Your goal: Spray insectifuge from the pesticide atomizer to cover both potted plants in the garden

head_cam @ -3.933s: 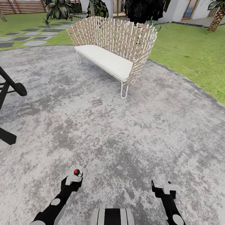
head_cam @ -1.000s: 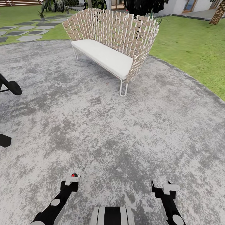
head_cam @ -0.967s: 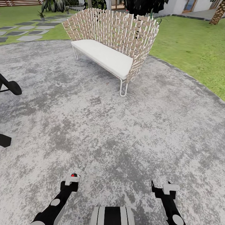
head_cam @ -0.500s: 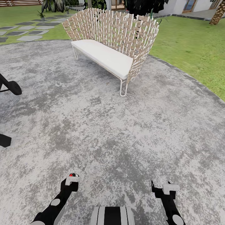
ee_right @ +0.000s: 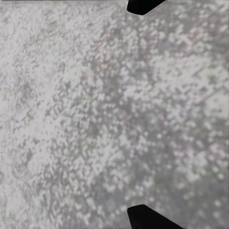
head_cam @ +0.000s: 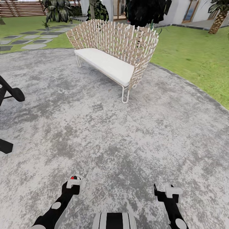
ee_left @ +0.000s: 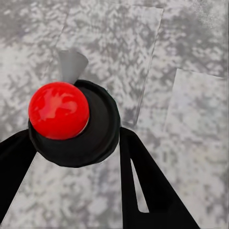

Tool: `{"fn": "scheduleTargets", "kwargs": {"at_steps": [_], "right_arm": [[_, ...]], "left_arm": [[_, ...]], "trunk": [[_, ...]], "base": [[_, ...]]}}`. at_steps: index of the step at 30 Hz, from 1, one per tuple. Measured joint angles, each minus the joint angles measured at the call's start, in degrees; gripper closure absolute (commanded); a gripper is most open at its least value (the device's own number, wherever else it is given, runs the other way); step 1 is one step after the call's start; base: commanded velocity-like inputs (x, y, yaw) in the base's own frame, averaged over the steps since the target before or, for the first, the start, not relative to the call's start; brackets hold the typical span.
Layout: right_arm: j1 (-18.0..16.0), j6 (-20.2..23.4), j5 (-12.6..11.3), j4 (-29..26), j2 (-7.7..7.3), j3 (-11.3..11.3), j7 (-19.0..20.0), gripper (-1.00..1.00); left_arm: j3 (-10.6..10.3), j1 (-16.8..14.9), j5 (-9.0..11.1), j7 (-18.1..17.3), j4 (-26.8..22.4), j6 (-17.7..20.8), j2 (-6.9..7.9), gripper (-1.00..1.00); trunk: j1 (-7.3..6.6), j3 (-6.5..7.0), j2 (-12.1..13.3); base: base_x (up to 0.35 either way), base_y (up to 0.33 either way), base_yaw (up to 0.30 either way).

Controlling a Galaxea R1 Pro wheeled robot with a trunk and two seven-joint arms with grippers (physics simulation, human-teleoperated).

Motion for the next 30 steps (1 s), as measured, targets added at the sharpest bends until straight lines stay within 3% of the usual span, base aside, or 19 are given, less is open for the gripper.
{"fn": "scheduleTargets", "kwargs": {"at_steps": [7, 11, 15, 16, 17, 30], "right_arm": [[0.0, 0.0, -0.1, 0.0, 0.12, 0.0, 0.0, -1.0], [0.0, -0.1, 0.2, 0.0, 1.25, 0.2, 0.1, -1.0], [0.1, -0.3, 2.7, -0.2, 1.41, 0.1, 0.2, -1.0], [0.3, -0.3, 3.3, 1.0, 1.09, 0.0, 0.1, -1.0], [0.4, -0.3, 3.4, 1.6, 1.07, 0.0, 0.1, -1.0], [2.5, -2.4, 3.3, 9.7, 1.12, 0.0, 0.2, -1.0]], "left_arm": [[0.0, 0.0, 0.0, 0.0, 0.0, 0.1, 0.01, 1.0], [0.1, 0.0, 0.1, 0.0, 0.1, 0.7, 0.19, 1.0], [0.1, 0.1, -0.2, 0.1, 0.0, 2.7, 0.46, 1.0], [0.2, 1.3, 0.0, 0.1, 0.3, 4.6, 2.22, 1.0], [0.1, 1.9, 0.0, 0.1, 0.3, 4.7, 2.5, 1.0], [0.3, 6.9, -0.1, 0.7, 0.4, 5.0, 2.79, 1.0]], "trunk": [[-0.18, 1.55, 0.1], [-0.28, 2.44, 0.1], [-0.39, 3.42, 0.2], [-0.41, 3.7, 0.2], [-0.44, 4.01, 0.2], [-0.77, 7.93, 0.4]], "base": [[0.0, 0.0, 0.0], [0.0, 0.0, 0.0], [0.0, 0.0, -0.074], [0.0, 0.0, -0.143], [0.0, 0.0, -0.144], [0.0, 0.0, -0.143]]}}
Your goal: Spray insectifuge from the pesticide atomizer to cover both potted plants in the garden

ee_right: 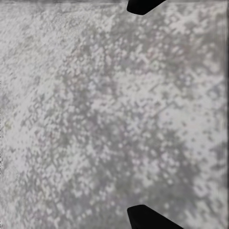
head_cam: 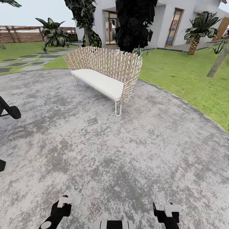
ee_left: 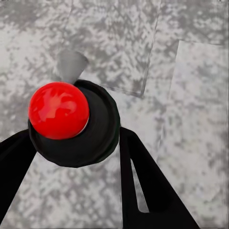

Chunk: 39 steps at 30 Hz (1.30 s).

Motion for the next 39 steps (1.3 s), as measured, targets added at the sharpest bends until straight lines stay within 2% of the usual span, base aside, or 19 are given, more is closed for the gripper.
{"fn": "scheduleTargets", "kwargs": {"at_steps": [4, 8, 10, 13, 23, 32, 39], "right_arm": [[0.0, -0.2, 0.0, 1.3, 0.09, 0.0, 0.0, -1.0], [0.0, -0.3, -0.1, 1.7, 0.1, 0.0, -0.1, -1.0], [0.0, -0.3, -0.1, 1.7, 0.1, -0.1, -0.1, -1.0], [0.0, -0.3, -0.2, 1.8, 0.15, -0.1, -0.2, -1.0], [0.0, -0.2, 0.0, 1.9, 0.21, -0.1, 0.0, -1.0], [0.0, -0.2, 0.1, 2.0, 0.1, 0.0, 0.1, -1.0], [0.0, -0.2, 0.1, 2.9, 0.18, 0.0, 0.0, -1.0]], "left_arm": [[0.8, 1.2, 0.7, 0.0, 0.5, -0.1, 0.0, 1.0], [3.0, 1.6, 2.4, -0.1, 1.8, -0.1, 0.13, 1.0], [3.7, 2.5, 3.0, -0.2, 2.5, -0.2, 1.54, 1.0], [3.6, 3.0, 3.2, -0.2, 2.7, -0.3, 2.04, 1.0], [3.6, 5.1, 3.3, -0.4, 3.0, -0.9, 1.8, 1.0], [3.5, 5.2, 3.3, -0.5, 3.1, -1.0, 1.65, 1.0], [3.5, 5.3, 3.3, -0.7, 3.1, -1.0, 1.58, 1.0]], "trunk": [[-0.1, 1.23, 0.1], [-0.21, 2.46, 0.1], [-0.26, 3.07, 0.1], [-0.33, 3.84, 0.2], [-0.59, 6.09, 0.3], [-0.82, 8.09, 0.4], [-2.35, 9.35, 3.2]], "base": [[0.0, 0.0, -0.128], [0.0, 0.0, -0.126], [0.0, 0.0, -0.096], [0.0, 0.0, -0.032], [0.0, 0.0, -0.002], [0.0, 0.0, 0.0], [0.0, 0.0, 0.0]]}}
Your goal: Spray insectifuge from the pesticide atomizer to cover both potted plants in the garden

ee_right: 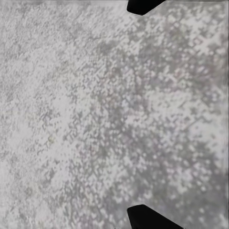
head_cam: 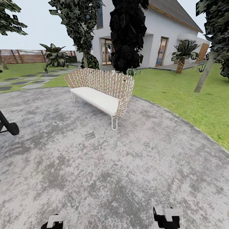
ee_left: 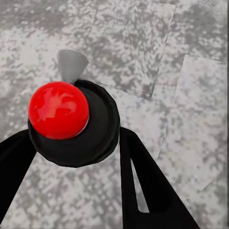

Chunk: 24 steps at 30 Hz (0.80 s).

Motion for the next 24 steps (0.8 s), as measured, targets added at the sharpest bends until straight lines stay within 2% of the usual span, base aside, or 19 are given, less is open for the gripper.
{"fn": "scheduleTargets", "kwargs": {"at_steps": [24], "right_arm": [[0.0, 0.0, 0.0, 0.9, 0.11, 0.1, 0.0, -1.0]], "left_arm": [[0.0, 0.0, 0.0, 0.1, 0.0, 0.0, -0.03, 1.0]], "trunk": [[-5.27, 4.31, 9.6]], "base": [[0.0, 0.0, 0.0]]}}
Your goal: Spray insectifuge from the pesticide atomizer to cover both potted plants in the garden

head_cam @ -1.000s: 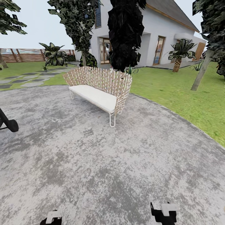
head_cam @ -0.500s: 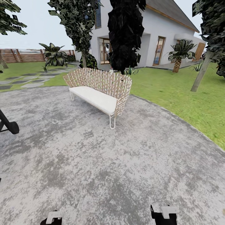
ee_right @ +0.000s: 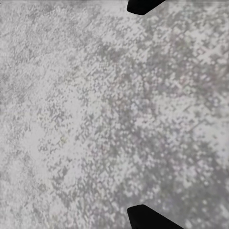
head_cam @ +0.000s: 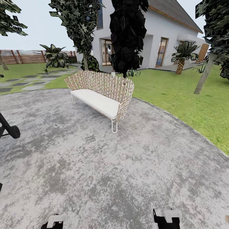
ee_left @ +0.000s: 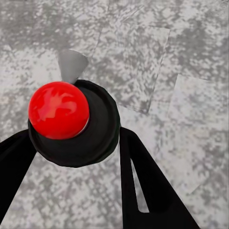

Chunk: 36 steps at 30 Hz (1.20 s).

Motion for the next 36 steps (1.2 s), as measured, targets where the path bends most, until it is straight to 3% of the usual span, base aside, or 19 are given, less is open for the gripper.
{"fn": "scheduleTargets", "kwargs": {"at_steps": [8, 36], "right_arm": [[0.0, 0.0, 0.0, 0.0, 0.01, 0.0, 0.0, -1.0], [0.0, 0.0, 0.0, 0.2, 0.09, 0.0, 0.0, -1.0]], "left_arm": [[0.0, 0.0, 0.0, 0.0, 0.0, 0.0, -0.04, 1.0], [0.1, 0.0, 0.0, 0.6, 0.0, 0.2, -0.3, 1.0]], "trunk": [[-1.76, 1.47, 3.2], [-1.76, 2.82, 3.2]], "base": [[0.0, 0.0, 0.109], [0.0, 0.0, 0.236]]}}
